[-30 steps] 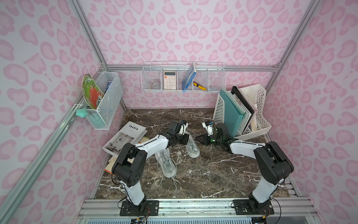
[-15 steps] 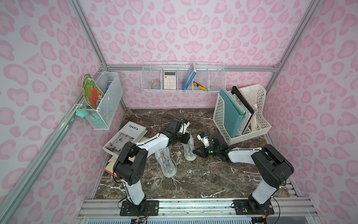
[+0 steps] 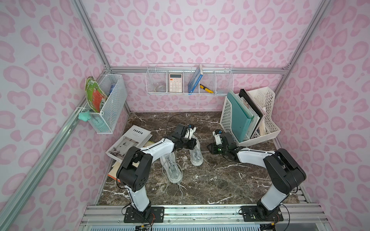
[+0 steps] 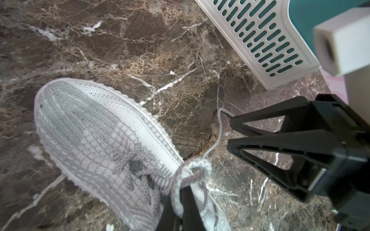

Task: Tie the shoes
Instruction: Wrap the shoelace around the shoelace.

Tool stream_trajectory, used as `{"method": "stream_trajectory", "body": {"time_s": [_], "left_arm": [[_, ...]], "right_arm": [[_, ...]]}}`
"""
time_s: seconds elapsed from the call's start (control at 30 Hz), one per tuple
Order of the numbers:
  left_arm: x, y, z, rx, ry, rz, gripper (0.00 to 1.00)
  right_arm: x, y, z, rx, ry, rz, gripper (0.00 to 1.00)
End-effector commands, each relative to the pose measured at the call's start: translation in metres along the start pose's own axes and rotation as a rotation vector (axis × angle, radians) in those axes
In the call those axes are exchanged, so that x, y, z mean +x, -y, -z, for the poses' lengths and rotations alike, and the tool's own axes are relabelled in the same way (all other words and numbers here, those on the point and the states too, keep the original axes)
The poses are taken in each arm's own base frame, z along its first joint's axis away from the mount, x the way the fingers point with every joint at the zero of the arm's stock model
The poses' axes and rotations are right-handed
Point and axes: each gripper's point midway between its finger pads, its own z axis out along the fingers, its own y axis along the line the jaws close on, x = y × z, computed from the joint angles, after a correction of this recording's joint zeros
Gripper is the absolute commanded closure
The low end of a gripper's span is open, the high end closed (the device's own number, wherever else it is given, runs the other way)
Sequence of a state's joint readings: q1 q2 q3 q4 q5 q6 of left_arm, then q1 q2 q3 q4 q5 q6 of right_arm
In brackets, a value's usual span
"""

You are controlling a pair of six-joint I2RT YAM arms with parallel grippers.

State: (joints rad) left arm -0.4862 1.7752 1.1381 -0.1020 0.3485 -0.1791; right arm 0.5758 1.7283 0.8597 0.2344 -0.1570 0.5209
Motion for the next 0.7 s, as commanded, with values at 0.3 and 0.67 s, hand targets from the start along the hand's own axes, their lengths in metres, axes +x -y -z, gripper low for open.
{"method": "stream_trajectory", "body": {"time_s": [0.3, 0.67], "left_arm": [[0.001, 0.002, 0.006, 0.001, 0.008, -0.02, 1.0], [0.003, 0.002, 0.005, 0.003, 0.004, -0.018, 1.0]], "right_arm": [[0.013, 0.025, -0.012, 0.255, 0.003, -0.054, 0.52], [0.025, 0.031, -0.022, 0.301, -0.024, -0.056, 0.55]]}}
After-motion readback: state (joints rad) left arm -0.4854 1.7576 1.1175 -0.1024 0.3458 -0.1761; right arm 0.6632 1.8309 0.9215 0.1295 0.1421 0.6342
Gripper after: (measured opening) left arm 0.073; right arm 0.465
